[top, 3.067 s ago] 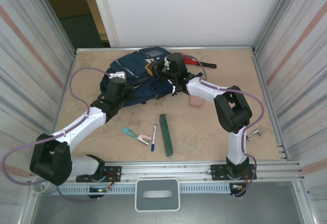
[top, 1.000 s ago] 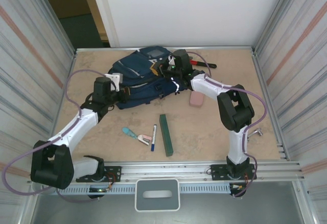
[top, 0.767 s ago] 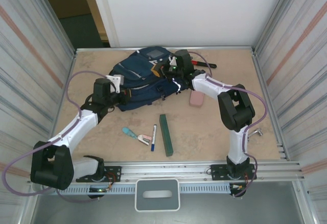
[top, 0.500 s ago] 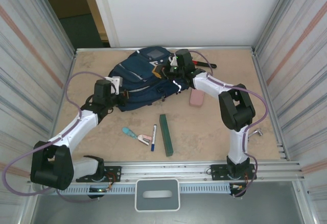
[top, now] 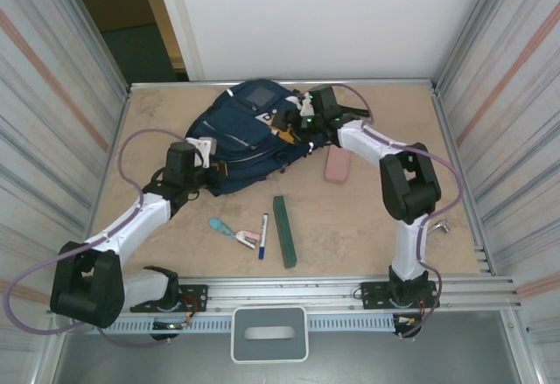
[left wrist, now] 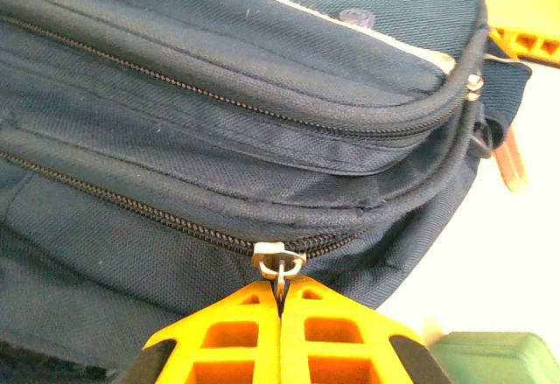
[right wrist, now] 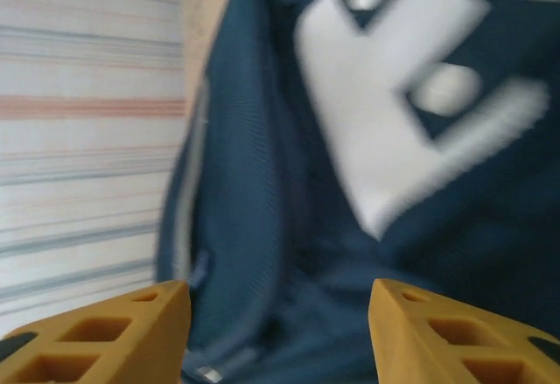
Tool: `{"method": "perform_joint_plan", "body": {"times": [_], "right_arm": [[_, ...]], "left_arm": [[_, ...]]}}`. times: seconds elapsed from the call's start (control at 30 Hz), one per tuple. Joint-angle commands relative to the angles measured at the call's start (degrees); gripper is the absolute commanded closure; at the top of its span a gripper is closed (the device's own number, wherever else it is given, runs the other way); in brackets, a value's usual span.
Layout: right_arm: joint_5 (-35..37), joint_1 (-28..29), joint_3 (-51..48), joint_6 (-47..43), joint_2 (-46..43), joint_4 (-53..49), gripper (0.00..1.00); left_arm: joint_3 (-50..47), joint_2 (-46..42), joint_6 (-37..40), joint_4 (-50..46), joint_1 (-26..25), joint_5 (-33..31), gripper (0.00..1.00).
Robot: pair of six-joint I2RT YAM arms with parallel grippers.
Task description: Pack books, pencil case, and school supplies into a backpack
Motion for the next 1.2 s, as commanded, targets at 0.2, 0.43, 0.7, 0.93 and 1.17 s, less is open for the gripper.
{"method": "perform_joint_plan", "body": {"times": [0.2, 0.43, 0.7, 0.93, 1.17], "right_arm": [[11.8, 2.3, -23.0, -3.8, -14.4, 1.1, 0.25], [6.8, 4.0, -15.6, 1.7, -4.7, 10.0, 0.33], [11.6, 0.4, -13.0, -8.9, -4.7, 0.4, 0.94], [10.8, -0.2, -5.1, -19.9, -2.9, -11.2, 1.00], [8.5, -1.0, 1.6, -23.2, -0.3, -15.5, 1.00]], "left_arm": [[-0.6, -4.3, -0.2, 0.4, -2.1, 1.7, 1.00], [0.6, -3.3, 1.1, -2.1, -5.6, -1.8, 1.00], [-0.4, -6.3, 2.7, -7.5, -7.3, -16.8, 1.00], [-0.5, -5.6, 3.5, -9.9, -8.4, -25.1, 1.00], [-1.0, -8.0, 4.2, -7.6, -9.0, -17.8, 1.00]]}}
